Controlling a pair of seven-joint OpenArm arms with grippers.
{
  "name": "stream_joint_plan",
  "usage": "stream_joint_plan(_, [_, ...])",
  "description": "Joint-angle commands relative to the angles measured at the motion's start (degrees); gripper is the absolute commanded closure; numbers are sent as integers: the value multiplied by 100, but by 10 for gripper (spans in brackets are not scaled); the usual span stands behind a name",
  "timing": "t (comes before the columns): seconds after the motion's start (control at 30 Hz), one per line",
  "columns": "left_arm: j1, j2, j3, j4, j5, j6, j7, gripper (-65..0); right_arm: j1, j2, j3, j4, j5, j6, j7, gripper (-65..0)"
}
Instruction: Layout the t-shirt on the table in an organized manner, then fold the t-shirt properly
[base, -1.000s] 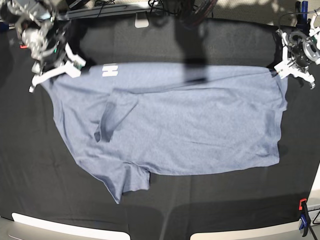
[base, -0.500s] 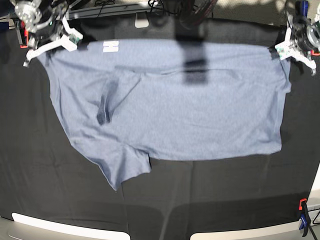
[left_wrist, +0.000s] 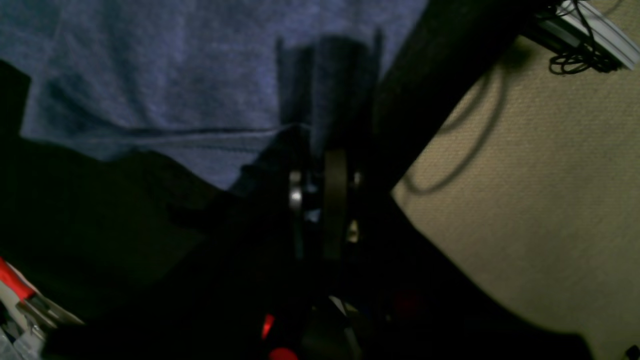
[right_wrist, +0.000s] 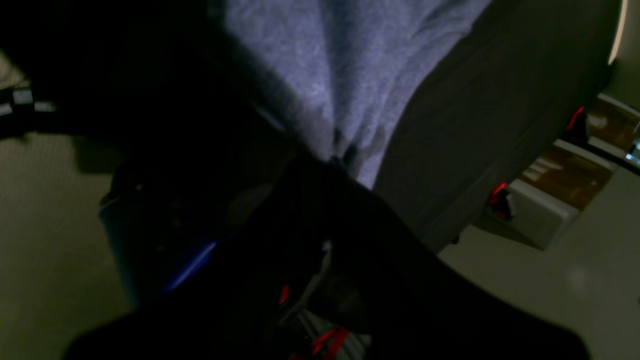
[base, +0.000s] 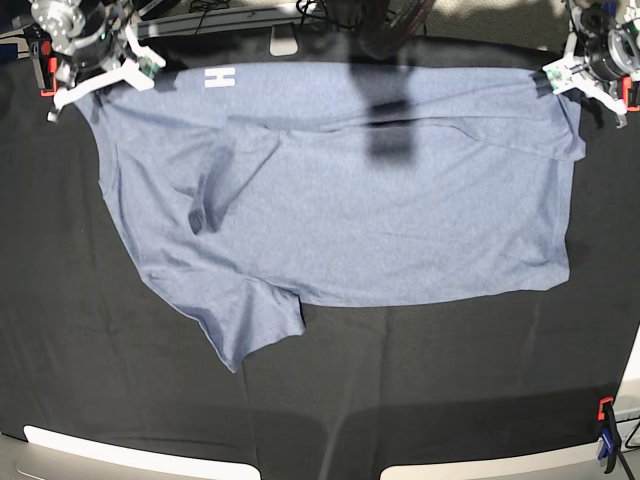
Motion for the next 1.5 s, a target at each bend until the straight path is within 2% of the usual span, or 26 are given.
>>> stream_joint_plan(0.0, [-17, -114, -46, 96, -9, 17, -26, 0, -35, 79, 59, 96, -131, -66, -70, 0])
stream_joint_plan(0.13, [-15, -114, -46, 98, -9, 17, 68, 0, -31, 79, 59, 96, -129, -66, -153, 0])
stream_joint_plan(0.2, [-15, -116, -46, 101, -9, 15, 179, 0, -31, 79, 59, 98, -129, -57, -420, 0])
stream_joint_plan(0.27, [-17, -114, -46, 101, -9, 17, 291, -108, -31, 81, 59, 98, -105, 22, -682, -15])
stream_joint_plan(0.33, [-17, -116, -46, 111, -9, 13, 389, -219, -33, 83, 59, 142, -81, 35, -914, -102])
stream_joint_plan(0.37, [-17, -116, -46, 129, -9, 9, 455, -248, -33, 83, 59, 186, -59, 33, -970, -136])
stream_joint_plan(0.43, [-17, -129, -46, 201, -9, -96, 577, -256, -31, 116, 59, 319, 72, 31, -946, -165])
stream_joint_plan(0.67, [-17, -503, -46, 695, -168, -131, 964, -256, -28, 175, 59, 833, 76, -33, -874, -165])
stream_joint_plan(0.77, [-33, -590, -105, 765, -162, -129, 975, -256, 7, 170, 109, 892, 48, -308, -664, -165])
stream_joint_plan(0.9, [-33, -540, -660, 758, -479, -129, 686, -256, 127, 105, 435, 890, 240, -730, -350, -165])
stream_joint_plan(1.0, [-33, -354, -1351, 756, -927, -131, 313, -256, 435, -116, 835, 890, 874, -787, -284, -165])
stream_joint_plan(1.17, [-68, 208, -2476, 754, -1506, -151, -131, -256, 986, -662, 1419, 885, 1917, -767, 503, -165])
stream_joint_plan(1.27, [-302, 612, -2887, 640, -1587, -146, -267, -256, 1381, -953, 1499, 883, 2065, -774, 693, -165])
stream_joint_plan(1.4, [-1043, 1172, -3060, 195, -2159, -149, -334, -256, 2035, -1351, 1497, 883, 2072, -778, 1217, -165])
stream_joint_plan(1.47, [-1462, 1451, -3060, -175, -2490, -151, -330, -256, 2306, -1532, 1497, 872, 2260, -776, 1224, -165])
